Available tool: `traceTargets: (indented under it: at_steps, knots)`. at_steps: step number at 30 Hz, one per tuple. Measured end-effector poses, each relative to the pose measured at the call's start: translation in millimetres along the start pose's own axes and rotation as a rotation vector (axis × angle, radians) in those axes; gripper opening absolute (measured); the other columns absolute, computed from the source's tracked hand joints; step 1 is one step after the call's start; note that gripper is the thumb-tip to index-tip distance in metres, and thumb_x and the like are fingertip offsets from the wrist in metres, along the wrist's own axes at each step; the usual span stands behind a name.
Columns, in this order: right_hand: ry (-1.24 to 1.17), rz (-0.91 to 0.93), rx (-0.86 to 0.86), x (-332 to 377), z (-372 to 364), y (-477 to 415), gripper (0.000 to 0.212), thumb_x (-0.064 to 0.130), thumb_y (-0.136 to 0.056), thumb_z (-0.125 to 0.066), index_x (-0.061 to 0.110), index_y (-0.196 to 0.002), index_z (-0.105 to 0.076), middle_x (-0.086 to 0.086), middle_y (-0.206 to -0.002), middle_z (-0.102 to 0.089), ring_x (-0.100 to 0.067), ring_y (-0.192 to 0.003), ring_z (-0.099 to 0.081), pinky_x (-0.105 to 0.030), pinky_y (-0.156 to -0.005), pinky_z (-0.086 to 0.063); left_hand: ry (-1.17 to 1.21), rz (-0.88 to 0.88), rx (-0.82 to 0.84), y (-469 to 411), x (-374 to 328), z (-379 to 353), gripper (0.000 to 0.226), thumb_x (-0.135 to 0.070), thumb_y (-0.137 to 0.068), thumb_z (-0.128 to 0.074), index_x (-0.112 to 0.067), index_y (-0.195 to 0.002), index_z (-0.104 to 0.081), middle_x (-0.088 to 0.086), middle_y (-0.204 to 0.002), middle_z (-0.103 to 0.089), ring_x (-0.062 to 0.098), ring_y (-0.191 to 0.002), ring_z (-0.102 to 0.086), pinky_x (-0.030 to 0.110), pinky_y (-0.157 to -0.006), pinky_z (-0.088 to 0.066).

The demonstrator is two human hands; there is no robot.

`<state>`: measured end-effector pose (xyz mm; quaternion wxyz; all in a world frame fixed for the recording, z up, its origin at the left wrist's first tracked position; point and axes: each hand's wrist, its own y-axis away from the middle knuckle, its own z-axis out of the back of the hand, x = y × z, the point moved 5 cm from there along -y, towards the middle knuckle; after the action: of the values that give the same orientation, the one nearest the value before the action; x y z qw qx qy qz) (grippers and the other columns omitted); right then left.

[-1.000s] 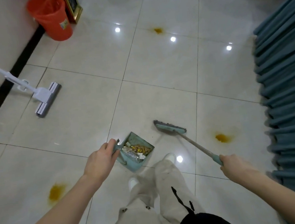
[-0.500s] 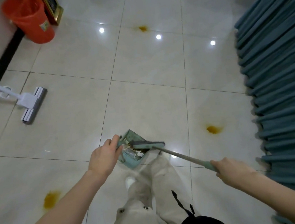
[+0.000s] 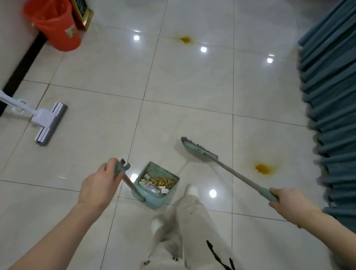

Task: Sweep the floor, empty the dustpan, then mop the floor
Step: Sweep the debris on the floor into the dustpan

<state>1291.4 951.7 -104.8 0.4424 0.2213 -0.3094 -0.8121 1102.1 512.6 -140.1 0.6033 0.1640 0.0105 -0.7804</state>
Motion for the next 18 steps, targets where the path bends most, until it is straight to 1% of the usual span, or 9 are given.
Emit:
traceTargets:
  at_steps: [3,6,8,9,11,14,16,18]
  knots:
    - [-0.046,-0.006,-0.012,2,19,-22,0.021,0.028,-0.097,-0.051,0.022,-0.116,-0.058,0.000,-0.080,-0.057,-0.016,-0.067,-0.058,-0.028,-0.048,-0.051,-0.009,0.011,-0.021,-12,4,8,0.025,-0.039,-0.094,-0.051,-0.021,-0.109,-0.043,0.003,-0.099,-0.064,0.036,-0.073,-0.064,0.037,-0.057,-0.046]
    - [-0.086,-0.007,-0.011,2,40,-46,0.024,0.026,-0.097,-0.051,0.021,-0.120,-0.057,-0.002,-0.079,-0.058,-0.018,-0.062,-0.059,-0.024,-0.039,-0.046,-0.023,0.043,-0.044,-28,6,18,0.027,-0.040,-0.092,-0.053,-0.020,-0.109,-0.045,0.005,-0.099,-0.064,0.039,-0.074,-0.064,0.039,-0.057,-0.048]
    - [-0.096,0.001,-0.014,2,55,-61,0.024,0.025,-0.097,-0.051,0.018,-0.119,-0.058,-0.002,-0.076,-0.057,-0.018,-0.059,-0.058,-0.025,-0.038,-0.046,-0.007,0.063,-0.072,-41,9,25,0.027,-0.038,-0.092,-0.054,-0.020,-0.109,-0.045,0.006,-0.100,-0.065,0.039,-0.074,-0.063,0.041,-0.057,-0.049]
    - [-0.087,0.014,-0.020,1,63,-70,0.024,0.025,-0.097,-0.051,0.017,-0.118,-0.058,-0.001,-0.074,-0.056,-0.017,-0.058,-0.057,-0.026,-0.041,-0.047,0.009,0.075,-0.091,-49,10,30,0.027,-0.037,-0.092,-0.056,-0.019,-0.109,-0.045,0.007,-0.101,-0.065,0.040,-0.076,-0.063,0.041,-0.057,-0.048]
    - [-0.051,0.049,-0.039,1,80,-89,0.025,0.027,-0.096,-0.053,0.019,-0.119,-0.058,0.002,-0.073,-0.053,-0.015,-0.060,-0.055,-0.030,-0.052,-0.050,0.025,0.115,-0.127,-66,11,41,0.027,-0.035,-0.091,-0.057,-0.019,-0.109,-0.044,0.008,-0.103,-0.065,0.039,-0.078,-0.062,0.040,-0.057,-0.046]
    - [-0.021,0.110,-0.049,2,109,-122,0.023,0.030,-0.094,-0.054,0.023,-0.115,-0.061,0.002,-0.081,-0.060,-0.019,-0.074,-0.059,-0.035,-0.068,-0.054,0.051,0.188,-0.162,-98,8,61,0.030,-0.035,-0.088,-0.063,-0.018,-0.105,-0.044,0.009,-0.099,-0.064,0.038,-0.076,-0.059,0.038,-0.056,-0.045]
    - [-0.014,0.160,-0.048,8,132,-143,0.019,0.028,-0.094,-0.055,0.023,-0.111,-0.062,0.001,-0.084,-0.064,-0.018,-0.075,-0.060,-0.031,-0.067,-0.050,0.063,0.247,-0.175,-120,5,76,0.035,-0.036,-0.085,-0.067,-0.020,-0.103,-0.042,0.009,-0.098,-0.064,0.037,-0.074,-0.058,0.039,-0.056,-0.046]
    - [0.017,0.208,-0.059,18,157,-163,0.016,0.027,-0.093,-0.056,0.024,-0.108,-0.061,0.002,-0.085,-0.065,-0.016,-0.074,-0.062,-0.032,-0.068,-0.053,0.039,0.283,-0.204,-140,0,92,0.034,-0.035,-0.086,-0.066,-0.019,-0.103,-0.042,0.010,-0.097,-0.063,0.034,-0.070,-0.055,0.039,-0.054,-0.044]
